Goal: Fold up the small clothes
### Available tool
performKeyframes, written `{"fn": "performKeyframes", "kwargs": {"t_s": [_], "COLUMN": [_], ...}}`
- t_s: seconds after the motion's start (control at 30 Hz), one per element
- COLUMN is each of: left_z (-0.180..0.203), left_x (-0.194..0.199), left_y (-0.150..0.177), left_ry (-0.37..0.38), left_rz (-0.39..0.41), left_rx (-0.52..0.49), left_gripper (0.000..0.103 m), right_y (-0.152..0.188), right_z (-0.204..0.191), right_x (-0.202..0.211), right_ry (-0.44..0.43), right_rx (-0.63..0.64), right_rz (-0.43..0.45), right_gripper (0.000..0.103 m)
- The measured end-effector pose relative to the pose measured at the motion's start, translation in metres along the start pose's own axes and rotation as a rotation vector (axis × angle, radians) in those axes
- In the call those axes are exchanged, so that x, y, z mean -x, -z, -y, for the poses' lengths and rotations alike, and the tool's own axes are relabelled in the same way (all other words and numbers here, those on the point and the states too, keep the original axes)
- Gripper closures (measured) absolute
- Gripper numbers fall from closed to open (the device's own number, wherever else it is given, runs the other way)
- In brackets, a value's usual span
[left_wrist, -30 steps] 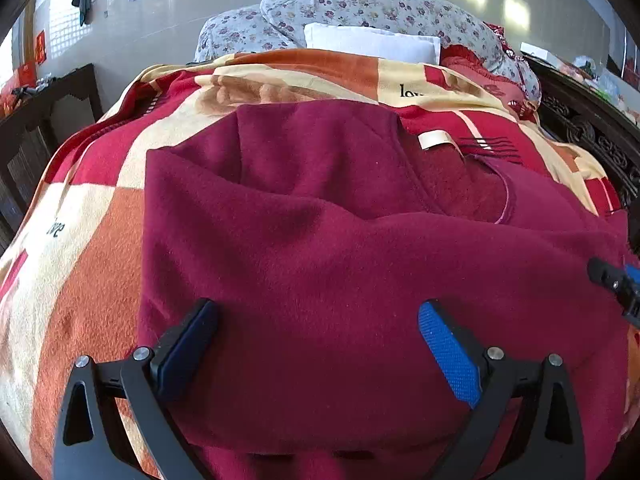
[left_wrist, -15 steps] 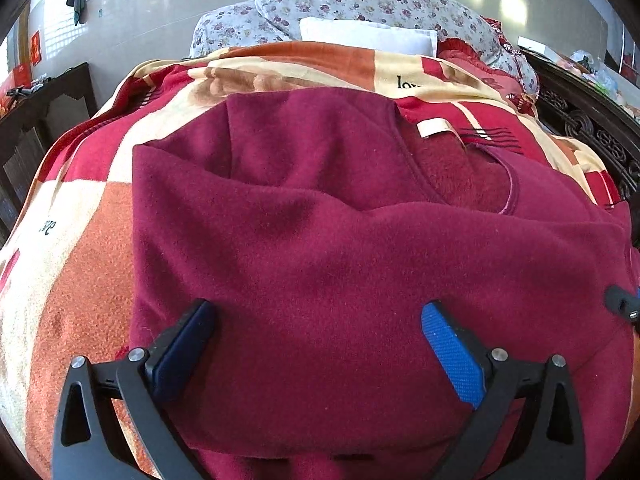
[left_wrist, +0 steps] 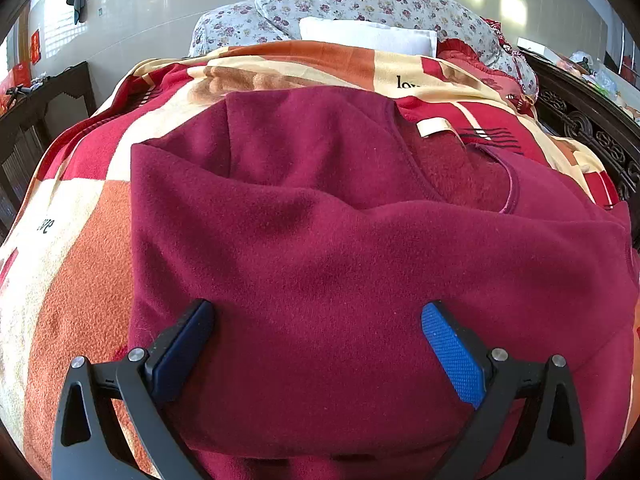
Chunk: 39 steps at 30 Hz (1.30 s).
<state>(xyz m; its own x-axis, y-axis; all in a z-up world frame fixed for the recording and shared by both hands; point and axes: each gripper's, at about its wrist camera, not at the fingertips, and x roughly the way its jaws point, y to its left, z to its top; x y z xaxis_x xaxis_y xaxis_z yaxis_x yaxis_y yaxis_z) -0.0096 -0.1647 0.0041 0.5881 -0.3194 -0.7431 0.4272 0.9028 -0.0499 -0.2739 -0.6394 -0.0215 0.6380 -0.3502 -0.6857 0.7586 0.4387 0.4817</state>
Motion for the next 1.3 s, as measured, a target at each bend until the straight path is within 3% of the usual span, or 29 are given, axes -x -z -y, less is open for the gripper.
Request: {"fn": "performKeyframes", "kwargs": {"t_s": [0.1, 0.13, 0.2, 0.23, 0.33, 0.4, 0.47, 0.53, 0.67, 0.7, 0.83, 0.87, 0.9, 0.93, 1.0, 1.1, 1.13, 1.17, 1.2, 1.3], "left_z": [0.000, 0.001, 0.001, 0.000, -0.004, -0.017, -0.042, -0.068, -0.114, -0.125, -0.150, -0.150, -0.149, -0.148, -0.145, -0.144, -0.142, -0.137, -0.132, -0.107], "left_x": [0.000, -0.001, -0.003, -0.004, -0.001, 0.009, 0.024, 0.037, 0.048, 0.048, 0.041, 0.037, 0.033, 0.031, 0.029, 0.025, 0.024, 0.025, 0.027, 0.025], "left_y": [0.000, 0.000, 0.000, 0.000, -0.001, -0.003, -0.008, -0.012, -0.015, -0.012, -0.009, -0.009, -0.009, -0.010, -0.011, -0.011, -0.011, -0.012, -0.012, -0.015], "left_ry": [0.000, -0.001, -0.001, 0.000, 0.027, 0.116, 0.211, 0.194, 0.152, 0.180, 0.433, 0.458, 0.469, 0.467, 0.475, 0.524, 0.529, 0.519, 0.494, 0.396], "left_rz": [-0.002, -0.003, -0.006, -0.007, 0.004, 0.046, 0.108, 0.166, 0.205, 0.215, 0.212, 0.200, 0.184, 0.171, 0.157, 0.133, 0.128, 0.130, 0.138, 0.129], "left_rx": [-0.001, -0.002, -0.004, -0.004, 0.011, 0.059, 0.157, 0.259, 0.358, 0.396, 0.523, 0.524, 0.510, 0.499, 0.501, 0.527, 0.523, 0.507, 0.481, 0.364], "left_gripper": [0.000, 0.000, 0.000, 0.000, 0.000, 0.000, 0.000, 0.000, 0.000, 0.000, 0.000, 0.000, 0.000, 0.000, 0.000, 0.000, 0.000, 0.000, 0.000, 0.000], "right_y": [-0.009, -0.013, -0.019, -0.023, -0.027, -0.029, -0.024, -0.008, 0.059, 0.084, 0.191, 0.217, 0.249, 0.264, 0.292, 0.294, 0.287, 0.279, 0.273, 0.254], "right_z": [0.020, 0.022, 0.017, 0.017, 0.012, -0.006, -0.034, -0.083, -0.192, -0.221, -0.308, -0.323, -0.338, -0.343, -0.344, -0.329, -0.323, -0.315, -0.308, -0.284], "right_x": [-0.021, -0.026, -0.032, -0.034, -0.010, 0.020, 0.047, 0.085, 0.134, 0.136, 0.102, 0.085, 0.058, 0.041, 0.014, 0.020, 0.024, 0.031, 0.038, 0.050], "right_ry": [-0.032, -0.056, -0.058, -0.054, -0.112, -0.200, -0.268, -0.349, -0.529, -0.564, -0.645, -0.637, -0.615, -0.589, -0.542, -0.524, -0.526, -0.532, -0.539, -0.531], "right_rx": [-0.108, -0.109, -0.069, -0.055, -0.066, -0.034, 0.062, 0.217, 0.501, 0.567, 0.755, 0.786, 0.824, 0.841, 0.857, 0.858, 0.848, 0.824, 0.806, 0.753], "right_rz": [0.044, 0.071, 0.098, 0.081, 0.133, 0.158, 0.163, 0.172, 0.118, 0.085, -0.059, -0.098, -0.196, -0.261, -0.377, -0.345, -0.332, -0.306, -0.288, -0.261], "right_gripper": [0.026, 0.033, 0.070, 0.096, 0.096, 0.096, 0.096, 0.096, 0.096, 0.095, 0.094, 0.085, 0.076, 0.069, 0.070, 0.060, 0.048, 0.036, 0.032, 0.029]}}
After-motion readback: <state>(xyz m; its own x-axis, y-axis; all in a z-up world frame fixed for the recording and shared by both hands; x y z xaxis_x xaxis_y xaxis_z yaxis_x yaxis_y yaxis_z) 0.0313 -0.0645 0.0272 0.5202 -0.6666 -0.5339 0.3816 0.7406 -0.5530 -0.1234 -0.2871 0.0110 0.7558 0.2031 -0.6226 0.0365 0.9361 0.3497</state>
